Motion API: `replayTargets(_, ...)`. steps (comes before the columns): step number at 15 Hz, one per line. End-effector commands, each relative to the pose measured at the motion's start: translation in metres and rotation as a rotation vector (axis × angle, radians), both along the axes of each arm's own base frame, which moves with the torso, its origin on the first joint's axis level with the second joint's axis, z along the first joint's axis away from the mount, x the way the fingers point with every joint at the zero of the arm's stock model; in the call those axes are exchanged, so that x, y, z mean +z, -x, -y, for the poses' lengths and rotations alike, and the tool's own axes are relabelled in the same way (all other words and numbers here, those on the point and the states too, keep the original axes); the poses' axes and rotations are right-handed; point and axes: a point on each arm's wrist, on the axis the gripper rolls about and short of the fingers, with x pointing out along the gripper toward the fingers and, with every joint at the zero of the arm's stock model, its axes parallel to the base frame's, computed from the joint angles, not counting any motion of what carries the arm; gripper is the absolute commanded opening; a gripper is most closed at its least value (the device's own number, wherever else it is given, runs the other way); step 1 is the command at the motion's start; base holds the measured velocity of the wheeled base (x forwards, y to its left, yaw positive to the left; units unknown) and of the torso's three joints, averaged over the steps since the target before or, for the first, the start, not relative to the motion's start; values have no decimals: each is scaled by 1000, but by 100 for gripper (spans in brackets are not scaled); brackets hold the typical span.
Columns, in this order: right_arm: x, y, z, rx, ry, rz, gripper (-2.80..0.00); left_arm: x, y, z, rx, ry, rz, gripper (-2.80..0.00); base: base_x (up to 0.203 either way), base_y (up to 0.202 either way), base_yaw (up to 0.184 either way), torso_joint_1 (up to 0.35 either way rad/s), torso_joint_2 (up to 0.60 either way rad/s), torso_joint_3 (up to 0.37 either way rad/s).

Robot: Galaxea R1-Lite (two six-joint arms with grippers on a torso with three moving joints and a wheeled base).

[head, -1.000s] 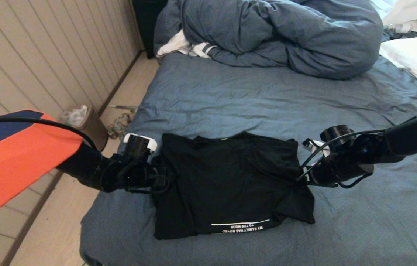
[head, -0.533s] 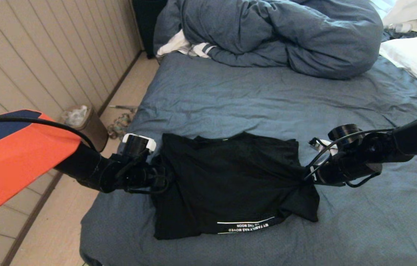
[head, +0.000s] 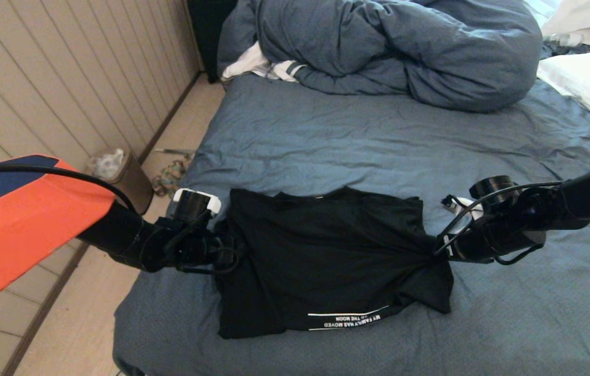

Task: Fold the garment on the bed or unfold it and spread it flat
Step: Fold the black T-shirt

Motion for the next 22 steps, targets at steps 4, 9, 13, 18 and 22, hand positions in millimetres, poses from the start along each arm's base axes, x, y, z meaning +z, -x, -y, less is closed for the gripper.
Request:
replayTargets(4, -3, 3, -7, 16, -14, -16, -280, 4, 1, 0, 3, 9, 12, 0, 0, 0, 0, 0, 0, 0)
replayTargets(9, -1, 5, -21, 49, -17, -16, -280, 9, 2, 0, 4, 16, 27, 0, 0, 0, 0, 0, 0, 0)
replayTargets(13, -2, 6, -21, 49, -16, -17, -280, 10, 2, 0, 1, 14, 31, 0, 0, 0, 0, 0, 0, 0)
replayTargets(18, -1, 7, -22, 52, -16, -17, -280, 24, 0, -11, 30, 29, 66, 0, 0, 0, 0, 0, 0, 0)
replayTargets(22, -1, 8, -22, 53, -16, -17, -280, 31, -2, -23, 60, 35, 81, 0, 0, 0, 0, 0, 0, 0)
